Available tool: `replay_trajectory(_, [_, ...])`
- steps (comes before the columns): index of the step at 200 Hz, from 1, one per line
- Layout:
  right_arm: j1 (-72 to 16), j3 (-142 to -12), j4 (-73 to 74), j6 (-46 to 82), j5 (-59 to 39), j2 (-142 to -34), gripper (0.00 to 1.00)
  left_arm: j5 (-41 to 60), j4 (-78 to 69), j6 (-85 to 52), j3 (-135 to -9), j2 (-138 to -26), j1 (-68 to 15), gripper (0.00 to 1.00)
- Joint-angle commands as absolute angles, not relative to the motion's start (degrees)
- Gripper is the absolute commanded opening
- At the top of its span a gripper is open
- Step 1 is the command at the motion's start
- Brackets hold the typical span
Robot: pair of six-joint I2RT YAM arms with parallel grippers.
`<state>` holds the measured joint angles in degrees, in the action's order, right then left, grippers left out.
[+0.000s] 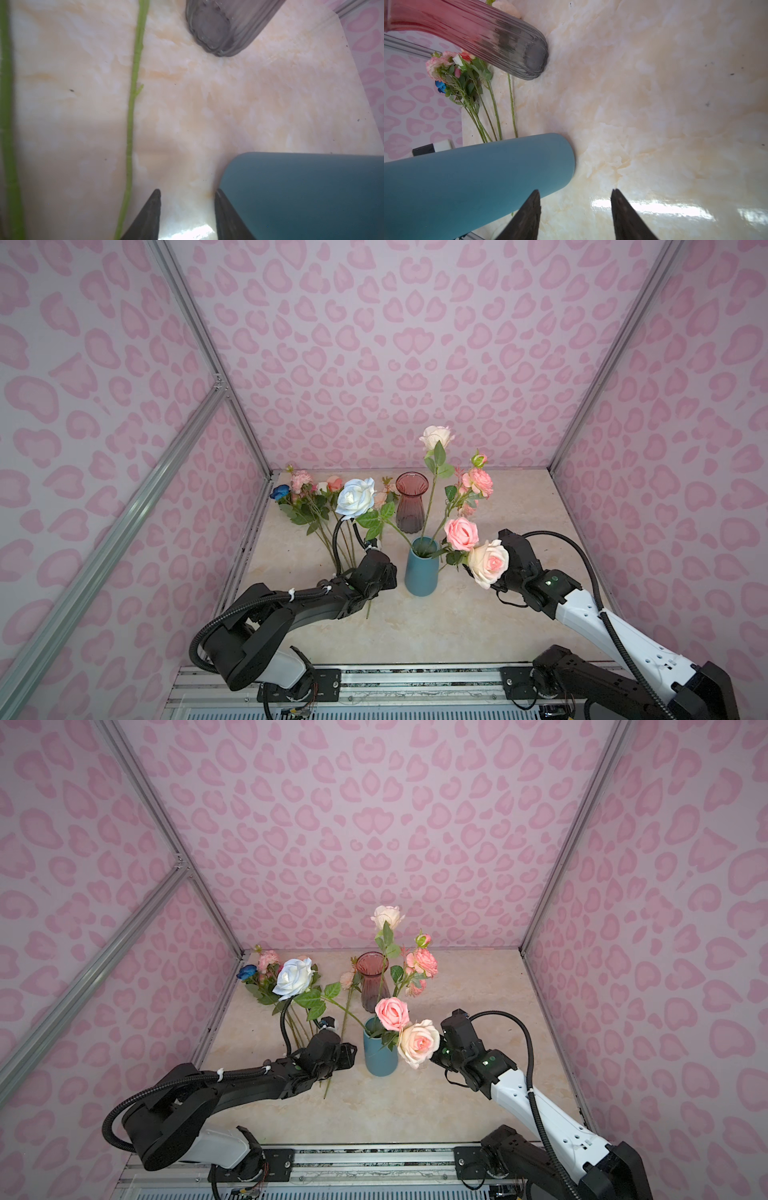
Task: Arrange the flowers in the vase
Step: 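Grasp the white rose stem with the left gripper and lift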
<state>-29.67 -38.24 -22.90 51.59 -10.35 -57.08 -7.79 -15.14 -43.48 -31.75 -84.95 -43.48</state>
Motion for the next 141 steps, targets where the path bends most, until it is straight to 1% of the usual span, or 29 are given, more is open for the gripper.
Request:
replay_trajectory(1, [-29.53, -37.55, -21.97, 48.26, -11.55, -56.71, 0.56, -5.97, -18.92, -43.11, -33.11, -86.89, -44.79, 0.44])
replay_trajectory(32, [-29.36, -36.91, -21.09, 48.08, -12.25, -56.70, 0.57, -8.91, -18.51, -43.04, -35.56, -89.61, -47.73, 0.45])
replay_trajectory(85, [-29.37, -37.16, -21.97, 47.09, -11.97, -55.89, 0.56, -9.56, -19.04, -43.50, -36.26, -92.29, -50.34, 0.44])
replay_trajectory(141, [-28.43, -40.06, -28.45, 45.06, -10.44, -53.70, 0.58, -11.59, -19.71, -45.64, -40.18, -96.88, -55.94, 0.43])
